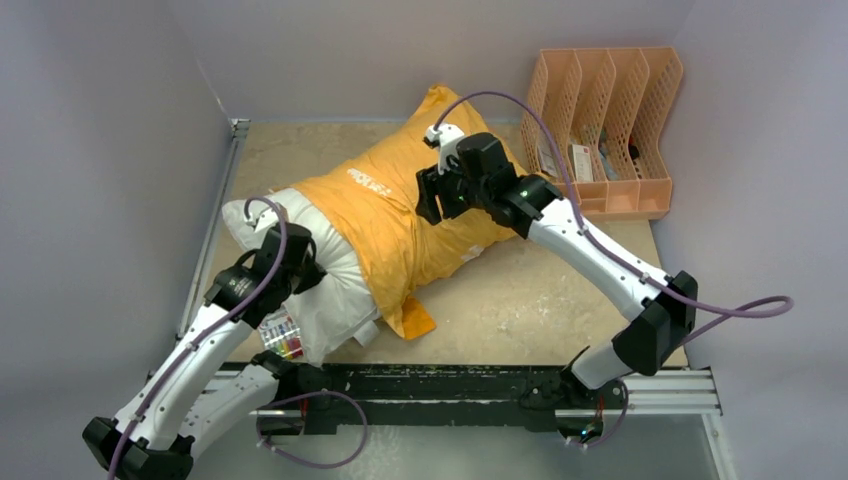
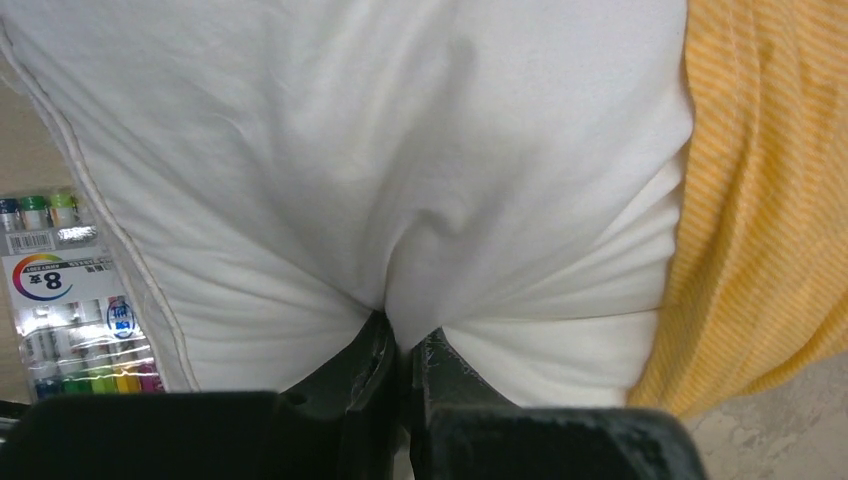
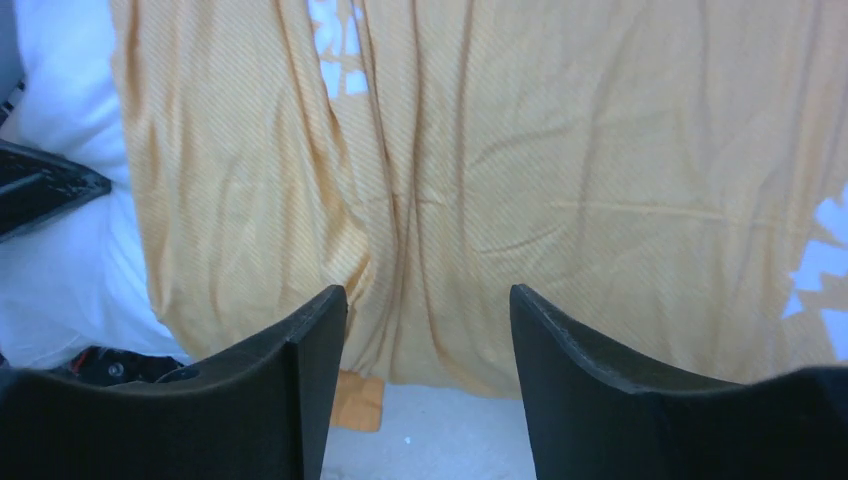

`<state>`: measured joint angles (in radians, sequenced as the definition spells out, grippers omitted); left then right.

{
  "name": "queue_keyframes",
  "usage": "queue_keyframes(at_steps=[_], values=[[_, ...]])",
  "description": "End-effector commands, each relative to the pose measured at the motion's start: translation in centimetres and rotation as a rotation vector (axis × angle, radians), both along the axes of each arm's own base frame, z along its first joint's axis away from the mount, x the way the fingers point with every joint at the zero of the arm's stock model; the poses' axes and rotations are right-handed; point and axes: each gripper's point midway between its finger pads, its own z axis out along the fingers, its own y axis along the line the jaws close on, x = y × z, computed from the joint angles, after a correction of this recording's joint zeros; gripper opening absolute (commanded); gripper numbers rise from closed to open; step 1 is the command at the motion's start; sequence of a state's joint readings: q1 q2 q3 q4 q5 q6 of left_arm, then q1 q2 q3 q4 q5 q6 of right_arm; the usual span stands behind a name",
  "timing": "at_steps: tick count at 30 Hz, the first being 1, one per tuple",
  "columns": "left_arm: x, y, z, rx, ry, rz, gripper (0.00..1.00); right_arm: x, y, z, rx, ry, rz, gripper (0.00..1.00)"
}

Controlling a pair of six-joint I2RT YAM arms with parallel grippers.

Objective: Remove the pillowcase from the pillow
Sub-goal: Remove the pillow from the pillowcase.

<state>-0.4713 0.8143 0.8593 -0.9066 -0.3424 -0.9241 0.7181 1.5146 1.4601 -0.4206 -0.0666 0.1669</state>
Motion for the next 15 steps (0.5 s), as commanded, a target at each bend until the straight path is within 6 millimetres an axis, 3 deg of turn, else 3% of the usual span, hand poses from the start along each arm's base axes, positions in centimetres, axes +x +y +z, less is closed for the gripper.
queue_keyframes(at_steps=[1,5,8,10,12,13,15], values=[[-1.8,2.2,-1.2,0.077,0.047,0.026,0.0,0.0,0.9,6.9,0.079,-0.101,0.091,0.69],[-2.7,1.8,-1.2,0.075,0.052,-0.046,0.0,3.3,2.6,7.0,0.042,-0.132,0.068,0.74],[-3.9,2.0,-0.9,0.067,0.071,-0.062,0.0,5.6,5.1,5.0,0.027,-0.084,0.082,0.77],[-3.8,2.4,0.6,0.058,0.024,-0.035,0.0,7.8,5.6,3.3,-0.028,-0.067,0.035,0.76],[-3.3,2.9,2.3,0.059,-0.029,-0.004,0.29,8.8,6.2,0.1,-0.085,-0.006,0.021,0.72],[-2.9,3.0,3.2,0.066,-0.05,0.004,0.43,8.7,6.1,-1.3,-0.109,0.029,0.021,0.64],[-1.8,3.1,5.0,0.087,-0.082,0.011,0.59,7.9,5.5,-3.7,-0.143,0.087,0.006,0.47]])
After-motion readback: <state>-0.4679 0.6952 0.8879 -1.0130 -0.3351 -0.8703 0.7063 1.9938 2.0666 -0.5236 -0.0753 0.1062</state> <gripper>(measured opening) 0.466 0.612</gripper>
